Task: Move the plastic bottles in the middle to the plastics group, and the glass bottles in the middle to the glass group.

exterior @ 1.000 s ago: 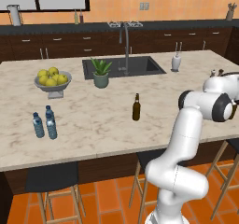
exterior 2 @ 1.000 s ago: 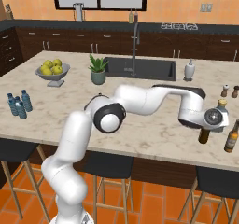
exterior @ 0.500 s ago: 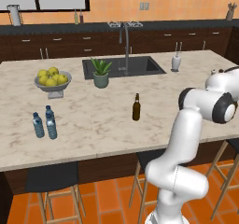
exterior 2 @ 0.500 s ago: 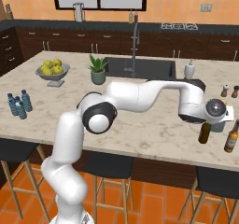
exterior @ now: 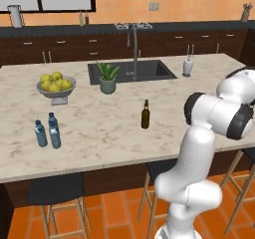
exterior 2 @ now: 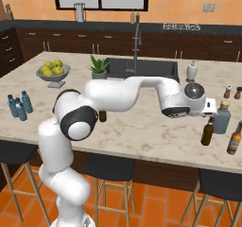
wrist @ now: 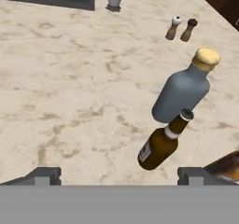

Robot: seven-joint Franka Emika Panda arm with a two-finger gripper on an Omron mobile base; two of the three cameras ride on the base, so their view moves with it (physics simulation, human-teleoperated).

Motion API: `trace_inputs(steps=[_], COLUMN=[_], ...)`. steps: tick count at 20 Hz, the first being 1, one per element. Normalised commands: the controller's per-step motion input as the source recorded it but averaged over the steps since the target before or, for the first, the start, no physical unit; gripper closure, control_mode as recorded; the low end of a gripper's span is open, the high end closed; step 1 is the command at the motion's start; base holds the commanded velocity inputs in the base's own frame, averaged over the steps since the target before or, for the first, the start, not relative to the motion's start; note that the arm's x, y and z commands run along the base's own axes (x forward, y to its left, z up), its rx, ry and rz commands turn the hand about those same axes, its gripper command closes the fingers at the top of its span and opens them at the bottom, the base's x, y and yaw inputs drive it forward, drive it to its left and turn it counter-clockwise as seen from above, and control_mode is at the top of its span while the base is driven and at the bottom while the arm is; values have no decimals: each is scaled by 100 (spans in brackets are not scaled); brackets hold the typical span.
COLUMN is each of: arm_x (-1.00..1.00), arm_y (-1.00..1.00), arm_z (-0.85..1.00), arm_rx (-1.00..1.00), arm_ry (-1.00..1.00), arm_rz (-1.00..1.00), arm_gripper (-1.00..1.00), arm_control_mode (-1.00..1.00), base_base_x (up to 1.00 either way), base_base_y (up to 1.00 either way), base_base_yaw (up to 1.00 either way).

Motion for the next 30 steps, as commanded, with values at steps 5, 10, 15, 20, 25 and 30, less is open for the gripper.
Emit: trace_inputs(steps=[5, 10, 15, 20, 25, 30], arm_x=[0, 0, 0, 0, 0, 0], arm_y=[100, 100, 100, 100, 68, 90], arm_z=[-32, -16, 23, 73, 23, 21], arm_rx=[4, 2, 0, 1, 15, 9], arm_ry=[0, 5, 30, 26, 0, -7], arm_rz=[2, 18, 19, 15, 12, 0], arm_gripper=[-100, -100, -100, -100, -100, -100], arm_control_mode=[-100, -100, -100, -100, -100, -100], base_base_x=[0, 0, 0, 0, 0, 0], base_base_y=[0, 0, 0, 0, 0, 0], base_base_yaw=[0, 0, 0, 0, 0, 0])
